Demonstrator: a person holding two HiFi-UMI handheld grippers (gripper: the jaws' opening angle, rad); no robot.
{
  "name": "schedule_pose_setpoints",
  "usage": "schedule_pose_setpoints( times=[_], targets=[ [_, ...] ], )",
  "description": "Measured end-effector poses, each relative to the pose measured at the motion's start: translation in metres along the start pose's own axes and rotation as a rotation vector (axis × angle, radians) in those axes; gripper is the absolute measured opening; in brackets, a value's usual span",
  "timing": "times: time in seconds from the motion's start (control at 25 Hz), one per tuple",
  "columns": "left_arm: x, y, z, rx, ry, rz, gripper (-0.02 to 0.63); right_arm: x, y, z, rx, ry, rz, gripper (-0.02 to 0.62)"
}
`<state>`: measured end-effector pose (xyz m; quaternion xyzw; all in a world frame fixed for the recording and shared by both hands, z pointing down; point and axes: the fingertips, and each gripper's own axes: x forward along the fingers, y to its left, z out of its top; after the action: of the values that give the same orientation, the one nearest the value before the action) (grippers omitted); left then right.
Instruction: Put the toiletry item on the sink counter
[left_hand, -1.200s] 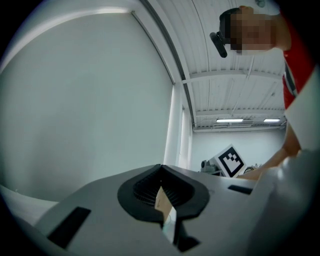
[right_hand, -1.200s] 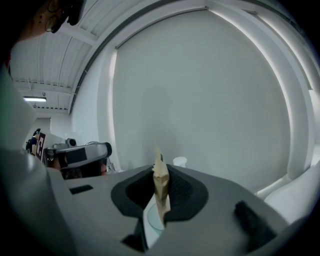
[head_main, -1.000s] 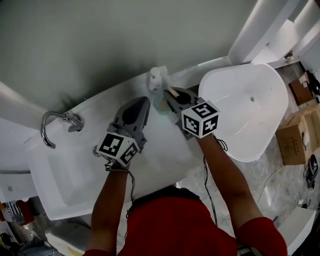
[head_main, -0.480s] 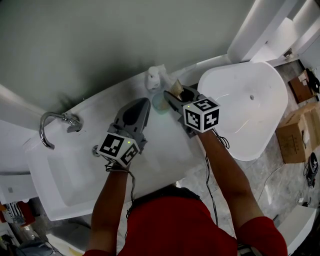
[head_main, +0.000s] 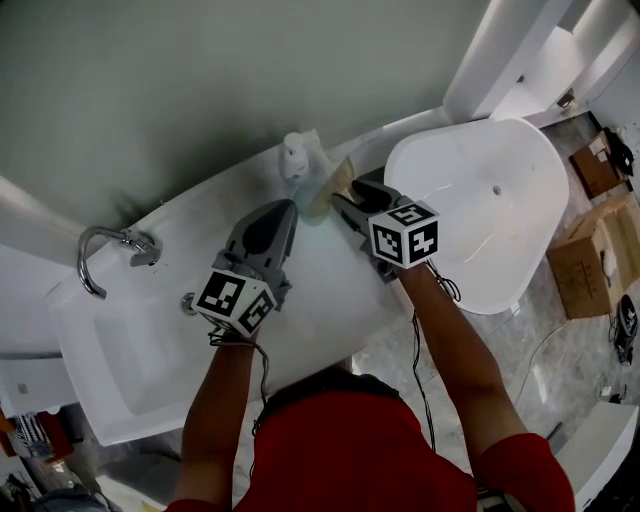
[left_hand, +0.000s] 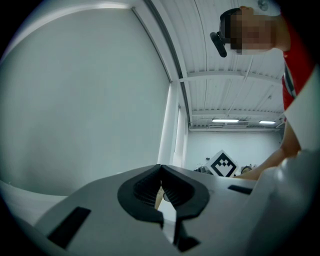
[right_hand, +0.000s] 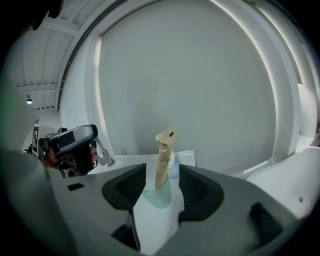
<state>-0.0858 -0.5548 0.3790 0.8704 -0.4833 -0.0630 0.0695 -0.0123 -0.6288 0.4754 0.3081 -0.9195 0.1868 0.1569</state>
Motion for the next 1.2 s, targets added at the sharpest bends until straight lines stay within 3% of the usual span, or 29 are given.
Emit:
schedule_pose_setpoints(
  times=[0.28, 0.44, 0.68, 1.2],
  targets=[
    [-0.006, -0.024, 0.007, -0.004, -0.019, -0.023, 0.018, -0.06, 0.05, 0.012, -0.1, -0.143, 0.072, 0.189],
    [-0.013, -0.041, 0.012, -0.002, -0.035, -0.041, 0.018, -0.089, 0.081, 0.03, -0.152, -0.241, 0.106, 0.067],
    [-0.022, -0.068, 0.019, 0.013, -0.052, -0.073, 0.018, -0.116, 0.111, 0.046, -0.206, -0.327, 0.148, 0.032],
    [-0.04, -0.09, 0.027, 0.032, -0.064, -0.096, 0.018, -0.132, 0.144, 0.044, -0.23, -0.372, 0.172, 0.028]
  ],
)
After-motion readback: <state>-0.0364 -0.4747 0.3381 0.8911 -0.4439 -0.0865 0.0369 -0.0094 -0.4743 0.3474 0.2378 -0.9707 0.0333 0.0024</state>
